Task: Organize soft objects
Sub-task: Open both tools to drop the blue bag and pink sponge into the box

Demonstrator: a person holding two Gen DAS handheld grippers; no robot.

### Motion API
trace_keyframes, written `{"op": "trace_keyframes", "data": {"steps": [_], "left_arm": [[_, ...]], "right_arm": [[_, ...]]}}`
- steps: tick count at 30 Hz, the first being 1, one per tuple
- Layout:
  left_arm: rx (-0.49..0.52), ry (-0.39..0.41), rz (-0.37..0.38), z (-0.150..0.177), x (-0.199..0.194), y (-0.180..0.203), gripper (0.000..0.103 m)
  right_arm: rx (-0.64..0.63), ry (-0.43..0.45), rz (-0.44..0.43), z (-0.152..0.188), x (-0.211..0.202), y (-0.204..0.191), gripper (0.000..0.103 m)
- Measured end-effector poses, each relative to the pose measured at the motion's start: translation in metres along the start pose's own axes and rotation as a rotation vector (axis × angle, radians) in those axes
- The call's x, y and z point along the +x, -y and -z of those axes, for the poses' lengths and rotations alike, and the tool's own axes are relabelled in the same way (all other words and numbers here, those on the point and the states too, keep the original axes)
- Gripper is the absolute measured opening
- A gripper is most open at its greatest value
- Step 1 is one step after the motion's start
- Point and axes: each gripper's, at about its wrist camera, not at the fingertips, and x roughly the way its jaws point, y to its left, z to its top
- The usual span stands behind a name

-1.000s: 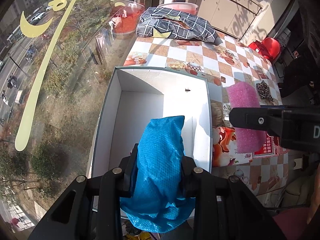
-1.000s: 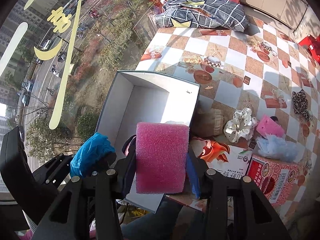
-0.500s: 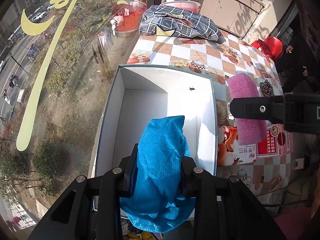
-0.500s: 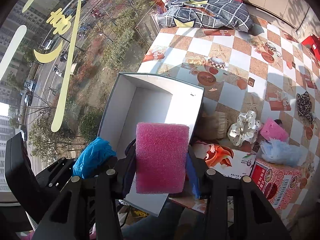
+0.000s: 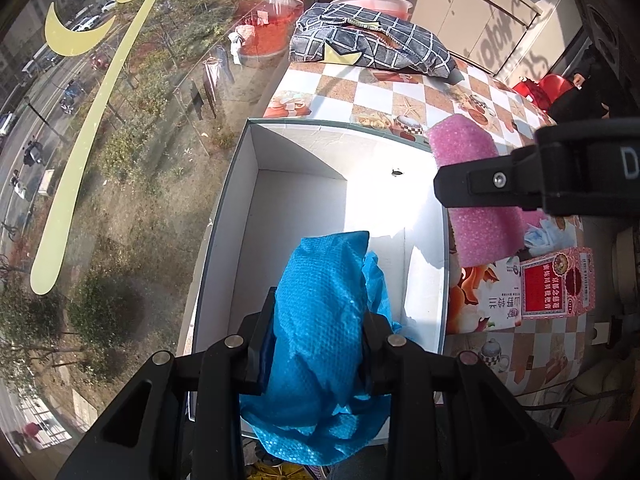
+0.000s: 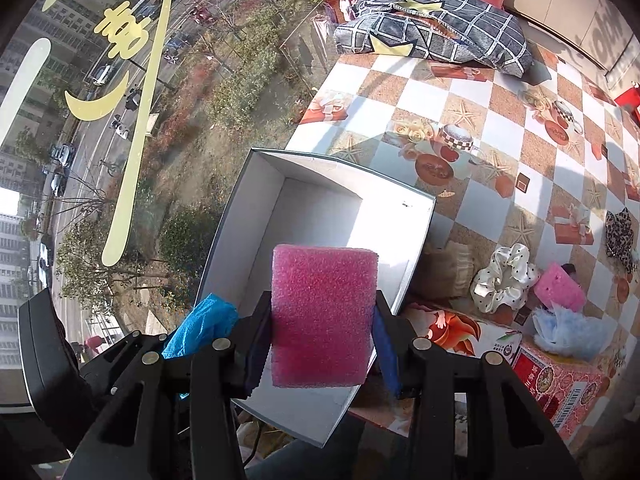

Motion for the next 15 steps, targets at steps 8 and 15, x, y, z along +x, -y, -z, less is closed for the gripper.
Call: {"op": "trace_keyframes", "data": {"steps": [8,15], "left_arm": [[-0.018,-0.006,-0.012,0.0003,0.0043,-0.0032,0.038],[-0.042,-0.018,0.006,0.0012,0.0066,-0.0049,0.078]], "right_arm": [[-0.004,-0.016,0.009,-0.0048,0.0081,-0.0013,0.047],[0.012,-0.031,-0.011,-0.0081,0.0108,0.0026,0.048]]}}
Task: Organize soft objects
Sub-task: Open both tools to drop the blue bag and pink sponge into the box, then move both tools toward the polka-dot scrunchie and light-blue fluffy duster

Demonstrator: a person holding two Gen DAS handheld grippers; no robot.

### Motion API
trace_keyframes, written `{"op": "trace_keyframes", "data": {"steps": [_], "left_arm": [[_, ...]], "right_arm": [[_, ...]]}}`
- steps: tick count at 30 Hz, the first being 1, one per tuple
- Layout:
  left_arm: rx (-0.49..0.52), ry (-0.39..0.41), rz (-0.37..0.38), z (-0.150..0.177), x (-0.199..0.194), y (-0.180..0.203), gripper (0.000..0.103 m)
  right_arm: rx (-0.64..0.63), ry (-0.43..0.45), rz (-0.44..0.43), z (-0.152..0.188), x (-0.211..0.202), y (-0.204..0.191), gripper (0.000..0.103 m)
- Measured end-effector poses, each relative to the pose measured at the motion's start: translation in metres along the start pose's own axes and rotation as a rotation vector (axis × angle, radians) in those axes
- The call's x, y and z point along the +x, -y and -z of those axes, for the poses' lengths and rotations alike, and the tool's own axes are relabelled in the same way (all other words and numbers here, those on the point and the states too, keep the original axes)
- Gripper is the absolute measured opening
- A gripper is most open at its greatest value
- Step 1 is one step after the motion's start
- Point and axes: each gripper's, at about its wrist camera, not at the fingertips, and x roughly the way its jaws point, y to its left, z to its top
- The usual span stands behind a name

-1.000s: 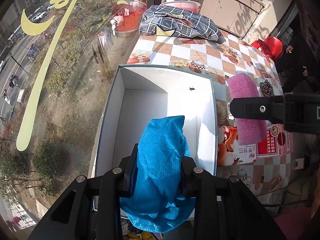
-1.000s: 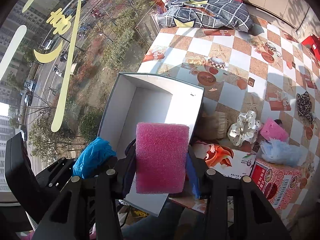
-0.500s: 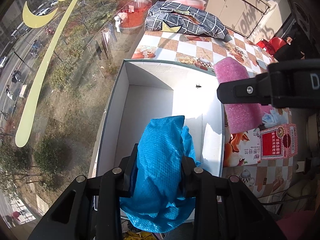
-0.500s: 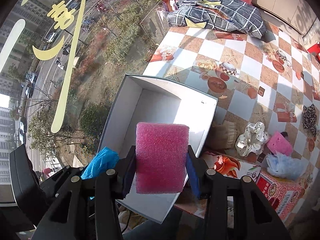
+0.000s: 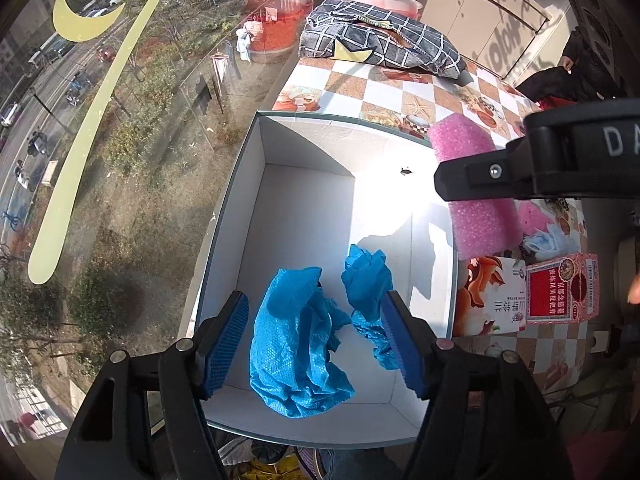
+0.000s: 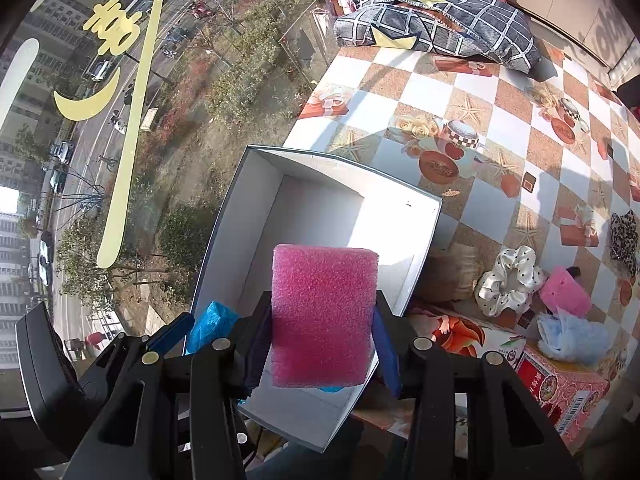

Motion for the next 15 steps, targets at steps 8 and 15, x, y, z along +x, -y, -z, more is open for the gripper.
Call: {"op": "trace_keyframes", "data": {"steps": [8,15], "left_arm": [[-0.066,0.043,0.074,-0.003,-0.007,-0.006,0.103],[-0.038,0.016,0.145,-0.021,-0.013,0.008,0.103]], "right_arm": [[0.100,-0.018,-0.118,0.002,-0.004,0.017,0.103],[0.195,0.020,-0.096,0.011,-0.051,0.061,0.103]]}}
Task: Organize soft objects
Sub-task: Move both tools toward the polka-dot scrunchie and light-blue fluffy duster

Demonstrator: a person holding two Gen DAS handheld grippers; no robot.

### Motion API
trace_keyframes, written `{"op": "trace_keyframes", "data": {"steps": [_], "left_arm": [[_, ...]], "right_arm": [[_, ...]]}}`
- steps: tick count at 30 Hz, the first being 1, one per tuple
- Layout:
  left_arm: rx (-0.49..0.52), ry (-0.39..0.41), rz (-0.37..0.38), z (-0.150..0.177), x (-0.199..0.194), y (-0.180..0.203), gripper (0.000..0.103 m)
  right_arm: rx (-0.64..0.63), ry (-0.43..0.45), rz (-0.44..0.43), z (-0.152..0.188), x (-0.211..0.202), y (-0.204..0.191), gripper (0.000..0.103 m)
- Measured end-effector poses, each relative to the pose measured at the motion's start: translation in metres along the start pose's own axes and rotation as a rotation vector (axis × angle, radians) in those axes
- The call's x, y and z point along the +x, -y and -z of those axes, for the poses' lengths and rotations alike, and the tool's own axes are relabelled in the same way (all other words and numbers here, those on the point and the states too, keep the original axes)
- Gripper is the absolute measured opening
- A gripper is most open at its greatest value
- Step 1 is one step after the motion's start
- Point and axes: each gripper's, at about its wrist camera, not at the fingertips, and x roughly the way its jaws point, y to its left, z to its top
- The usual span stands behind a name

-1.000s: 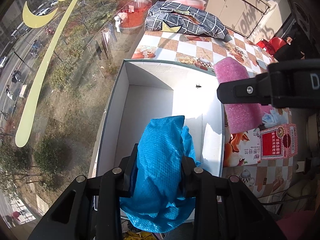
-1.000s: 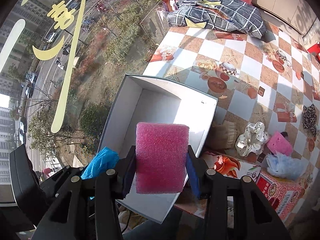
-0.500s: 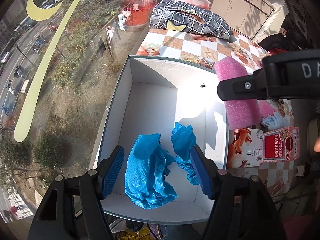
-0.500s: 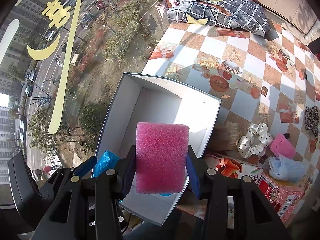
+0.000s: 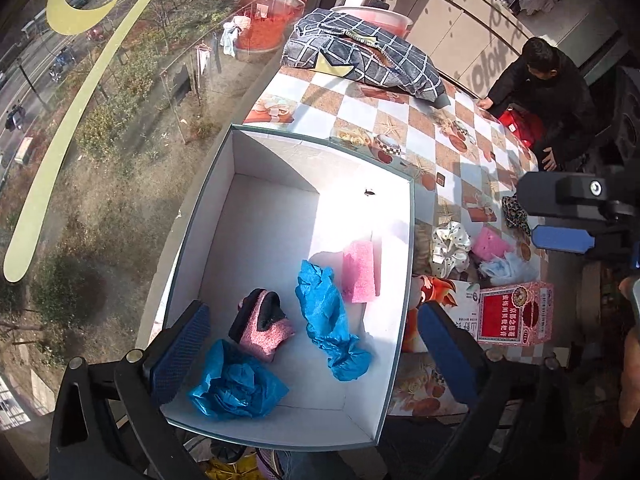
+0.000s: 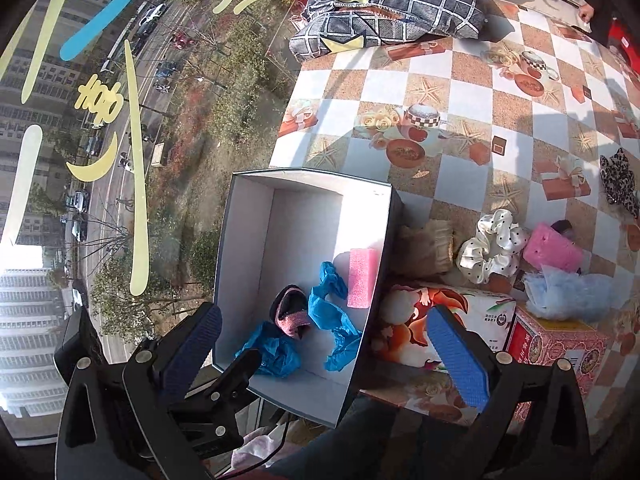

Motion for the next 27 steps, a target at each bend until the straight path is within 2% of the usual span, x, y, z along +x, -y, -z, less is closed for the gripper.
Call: {"op": "trace_keyframes", "data": {"steps": [3,8,11,14,16,19,24,27], "left_arm": [[0.105,0.008,-0.008,-0.012,-0.004,0.029,0.103],[0.329,0.004,-0.044,-0.033,0.006,0.091,0.103],[0.473,-0.020,-0.087,-0.042,0.025,0.129,0.103],[0.609,-0.074,-0.135,-0.049,0.056,0.165,0.103],[0.708,-0.106,-0.189,-0.050,0.082,0.185,0.103],[0.836,-0.143,-0.240,-0.050,0.116,0.206,0.103],[0.969,-0.225,-0.281,-0.057,0.162,0.231,0.103],[1.014,-0.294,-0.301,-0.060,0.189,0.240,0.103]], "right_arm": [[0.078,0.034,0.016,0.001,-0.033,0.038,0.103],[0.272,0.120,0.060,0.009,-0.085,0.129,0.103],[0.391,0.126,0.108,0.020,-0.094,0.186,0.103],[0.496,0.098,0.105,0.034,-0.083,0.236,0.103],[0.562,0.071,0.048,0.045,-0.067,0.261,0.103],[0.665,0.039,-0.102,0.058,-0.040,0.291,0.103],[0.770,-0.024,-0.322,0.059,0.007,0.319,0.103],[0.785,-0.083,-0.392,0.051,0.033,0.324,0.103]]}}
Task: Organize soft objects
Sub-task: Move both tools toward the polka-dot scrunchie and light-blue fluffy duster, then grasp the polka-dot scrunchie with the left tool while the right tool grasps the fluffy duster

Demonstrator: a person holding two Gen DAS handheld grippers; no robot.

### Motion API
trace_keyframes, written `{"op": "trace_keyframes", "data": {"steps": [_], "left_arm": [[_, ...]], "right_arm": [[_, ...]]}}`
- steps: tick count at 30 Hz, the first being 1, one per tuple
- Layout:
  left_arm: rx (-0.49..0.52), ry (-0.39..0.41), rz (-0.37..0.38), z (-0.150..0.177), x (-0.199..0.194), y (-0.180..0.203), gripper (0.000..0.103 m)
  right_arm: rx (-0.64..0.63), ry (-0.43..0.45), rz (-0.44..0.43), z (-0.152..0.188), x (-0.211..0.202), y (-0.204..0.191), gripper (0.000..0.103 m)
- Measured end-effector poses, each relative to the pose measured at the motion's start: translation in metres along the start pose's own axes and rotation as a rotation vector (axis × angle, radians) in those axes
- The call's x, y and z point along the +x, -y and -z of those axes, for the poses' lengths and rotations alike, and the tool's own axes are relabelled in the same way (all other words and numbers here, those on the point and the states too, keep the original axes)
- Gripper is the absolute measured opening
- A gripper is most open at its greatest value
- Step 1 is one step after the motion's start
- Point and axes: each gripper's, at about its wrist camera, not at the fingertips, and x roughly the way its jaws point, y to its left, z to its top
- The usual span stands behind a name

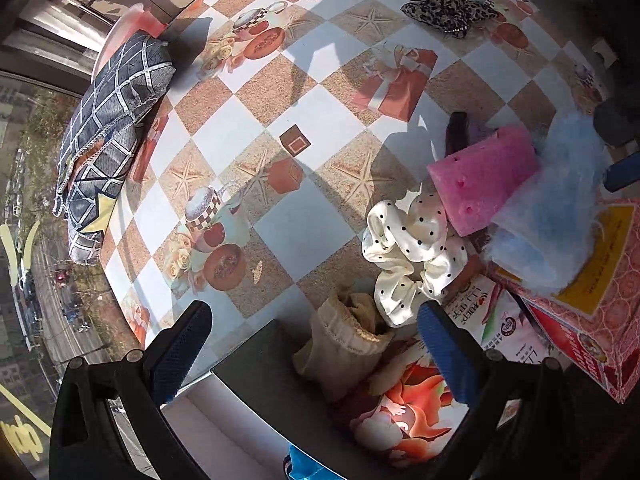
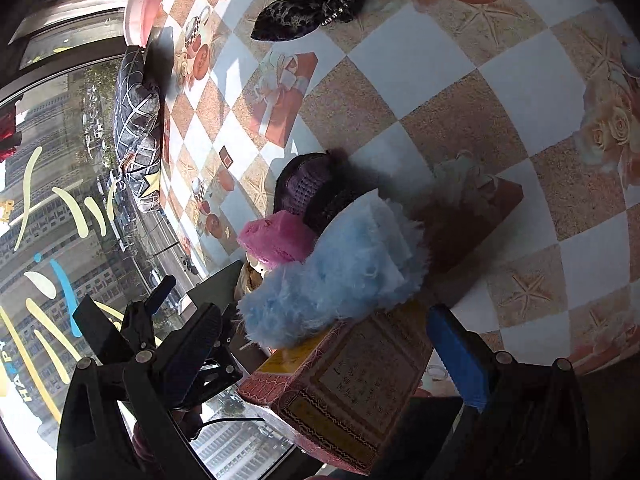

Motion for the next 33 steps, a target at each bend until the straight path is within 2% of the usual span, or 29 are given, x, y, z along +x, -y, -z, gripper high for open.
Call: {"op": "trace_keyframes", "data": {"steps": [4,5,6,8,10,15,18,20,23,25,26,27,29,33], "left_arm": [[0.047,-0.065,0.005,-0.017,0.023,0.006,0.103],[0.060,-0.080,0.007,-0.021,0.029,0.007,0.103],[0.071,-0.097,0.008,-0.025,0.034,0.009,0.103],[0.088,-0.130,0.015,-0.030,0.046,0.014,0.103],[0.091,-0.149,0.026,-0.035,0.053,0.017,0.103],[0.039,-0.154,-0.047,-0.049,0.066,0.010,0.103],[-0.040,-0.133,-0.118,-0.059,0.071,-0.010,0.103],[-0.120,-0.122,-0.150,-0.068,0.071,-0.031,0.103],[-0.269,-0.074,-0.098,-0.075,0.058,-0.065,0.103],[-0.340,-0.033,-0.029,-0.076,0.043,-0.080,0.103],[-0.367,-0.021,0.013,-0.073,0.037,-0.085,0.103],[-0.390,-0.014,0.051,-0.071,0.032,-0.087,0.103],[-0.410,-0.016,0.094,-0.065,0.028,-0.088,0.103],[-0.459,-0.035,0.149,-0.068,0.035,-0.076,0.103]], "right_arm": [[0.001,-0.070,-0.019,-0.015,0.022,-0.003,0.103],[0.001,-0.078,-0.024,-0.018,0.025,-0.004,0.090],[0.006,-0.080,-0.021,-0.020,0.027,-0.005,0.062],[0.032,-0.099,-0.037,-0.025,0.031,-0.002,0.029],[0.056,-0.076,-0.055,-0.028,0.025,0.002,0.024],[0.024,0.061,-0.053,-0.033,-0.024,0.006,0.024],[0.021,0.147,-0.034,-0.039,-0.058,0.013,0.024],[0.031,0.207,0.011,-0.041,-0.078,0.023,0.024],[0.034,0.275,0.128,-0.045,-0.096,0.042,0.024],[0.021,0.304,0.202,-0.049,-0.101,0.054,0.029],[0.017,0.301,0.225,-0.051,-0.101,0.061,0.039],[0.020,0.298,0.246,-0.052,-0.101,0.066,0.057],[0.027,0.319,0.276,-0.051,-0.105,0.077,0.077],[0.059,0.339,0.272,-0.044,-0.108,0.092,0.077]]}}
